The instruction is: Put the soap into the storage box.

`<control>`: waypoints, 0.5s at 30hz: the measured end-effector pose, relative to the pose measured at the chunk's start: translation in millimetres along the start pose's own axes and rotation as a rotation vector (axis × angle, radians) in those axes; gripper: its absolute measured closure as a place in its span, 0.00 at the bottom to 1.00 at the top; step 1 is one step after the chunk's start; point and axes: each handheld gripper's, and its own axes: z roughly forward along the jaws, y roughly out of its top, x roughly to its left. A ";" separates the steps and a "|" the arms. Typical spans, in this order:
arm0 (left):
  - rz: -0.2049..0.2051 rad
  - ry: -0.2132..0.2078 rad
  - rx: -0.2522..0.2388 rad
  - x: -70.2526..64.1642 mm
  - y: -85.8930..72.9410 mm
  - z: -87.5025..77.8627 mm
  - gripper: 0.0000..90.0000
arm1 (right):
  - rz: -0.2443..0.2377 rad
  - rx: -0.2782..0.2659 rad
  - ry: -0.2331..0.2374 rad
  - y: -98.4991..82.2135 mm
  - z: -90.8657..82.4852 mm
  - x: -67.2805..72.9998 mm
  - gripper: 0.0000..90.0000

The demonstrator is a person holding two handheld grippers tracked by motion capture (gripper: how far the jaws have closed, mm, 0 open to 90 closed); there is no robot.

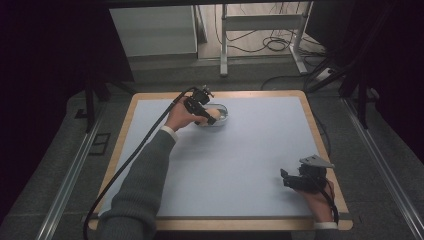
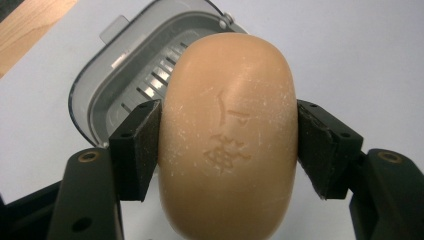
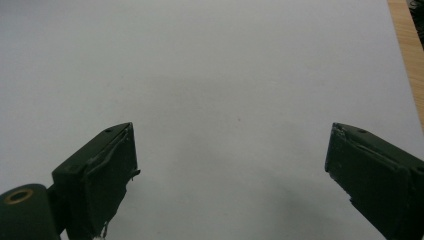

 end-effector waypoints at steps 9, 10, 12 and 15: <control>-0.005 0.009 0.004 7.1 10.6 4.3 0.36 | -0.001 -0.004 -0.003 0.3 -0.9 -0.8 0.07; -0.005 0.009 0.004 7.6 11.4 4.7 0.36 | 0.000 -0.004 -0.004 0.3 -1.1 -1.0 0.07; 0.001 0.017 0.013 8.0 13.9 5.5 0.36 | 0.001 -0.006 -0.006 0.3 -1.6 -1.7 0.07; 0.013 0.014 0.013 8.7 17.4 7.1 0.36 | 0.003 -0.004 -0.006 0.3 -1.8 -1.8 0.07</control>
